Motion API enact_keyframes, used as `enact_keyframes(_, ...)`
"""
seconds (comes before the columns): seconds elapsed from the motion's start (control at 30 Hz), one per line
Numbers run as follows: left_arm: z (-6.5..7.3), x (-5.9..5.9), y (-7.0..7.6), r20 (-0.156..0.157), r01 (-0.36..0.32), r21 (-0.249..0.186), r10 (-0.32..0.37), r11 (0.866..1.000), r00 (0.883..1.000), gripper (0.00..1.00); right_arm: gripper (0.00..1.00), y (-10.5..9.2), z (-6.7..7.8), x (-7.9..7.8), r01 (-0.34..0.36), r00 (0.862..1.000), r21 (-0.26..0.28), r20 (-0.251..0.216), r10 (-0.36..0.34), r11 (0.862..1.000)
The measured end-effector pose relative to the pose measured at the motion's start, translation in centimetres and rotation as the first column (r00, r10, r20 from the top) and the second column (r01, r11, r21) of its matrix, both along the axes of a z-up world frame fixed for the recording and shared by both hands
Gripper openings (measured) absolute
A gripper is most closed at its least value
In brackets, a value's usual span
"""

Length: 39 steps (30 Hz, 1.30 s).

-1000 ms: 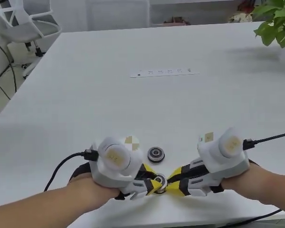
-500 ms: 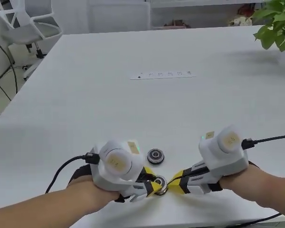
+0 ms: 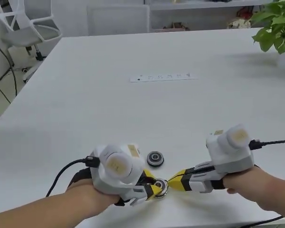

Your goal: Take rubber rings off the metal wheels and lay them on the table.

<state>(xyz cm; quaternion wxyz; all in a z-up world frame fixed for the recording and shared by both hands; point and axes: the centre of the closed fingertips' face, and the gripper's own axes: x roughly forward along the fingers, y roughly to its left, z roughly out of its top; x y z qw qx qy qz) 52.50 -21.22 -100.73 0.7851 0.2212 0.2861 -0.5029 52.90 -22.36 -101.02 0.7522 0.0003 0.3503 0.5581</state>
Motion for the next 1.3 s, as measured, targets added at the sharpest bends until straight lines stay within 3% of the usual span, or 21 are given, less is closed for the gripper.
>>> enact_keyframes(0.27,0.0,-0.1,-0.1,0.003,0.000,0.004,0.000,1.000,1.000,0.13,0.00,0.2,0.3,-0.4,0.005,1.000,0.020,-0.029,-0.005,1.000)
enact_keyframes(0.53,0.0,-0.1,-0.1,0.004,0.000,0.008,0.000,1.000,1.000,0.13,0.00,1.1,0.8,-1.0,-0.026,0.999,0.037,-0.027,0.027,0.999)
enact_keyframes(0.6,0.0,-0.1,-0.2,0.005,0.001,0.006,-0.001,1.000,1.000,0.13,0.00,1.9,1.5,-1.6,-0.059,0.997,0.081,-0.044,0.063,0.995)
enact_keyframes(0.63,0.0,0.0,-0.3,0.006,0.000,0.007,0.000,1.000,1.000,0.13,0.00,2.8,2.8,-0.8,-0.006,1.000,0.152,-0.019,0.009,0.988)
enact_keyframes(0.67,0.0,0.0,-0.3,0.007,0.001,0.008,-0.001,1.000,1.000,0.13,0.00,2.6,2.5,-1.9,-0.062,0.996,0.115,-0.055,0.069,0.991)
enact_keyframes(0.7,0.0,0.0,-0.3,0.007,0.001,0.006,-0.001,1.000,1.000,0.13,0.00,2.4,2.0,-1.4,-0.083,0.997,0.073,0.012,0.083,0.994)
enact_keyframes(0.77,0.0,0.1,-0.2,0.005,0.001,0.003,-0.001,1.000,1.000,0.13,0.00,2.3,1.8,-1.4,-0.062,0.998,0.087,-0.019,0.064,0.994)
enact_keyframes(0.97,0.0,0.1,-0.3,0.000,0.000,-0.003,0.000,1.000,1.000,0.13,0.00,0.9,0.9,-0.7,-0.027,0.999,0.055,-0.020,0.028,0.998)
enact_keyframes(1.3,0.0,-0.1,-0.3,-0.009,0.013,0.002,-0.013,1.000,1.000,0.16,0.00,0.7,1.0,-0.4,-0.018,1.000,0.048,-0.015,0.018,0.999)
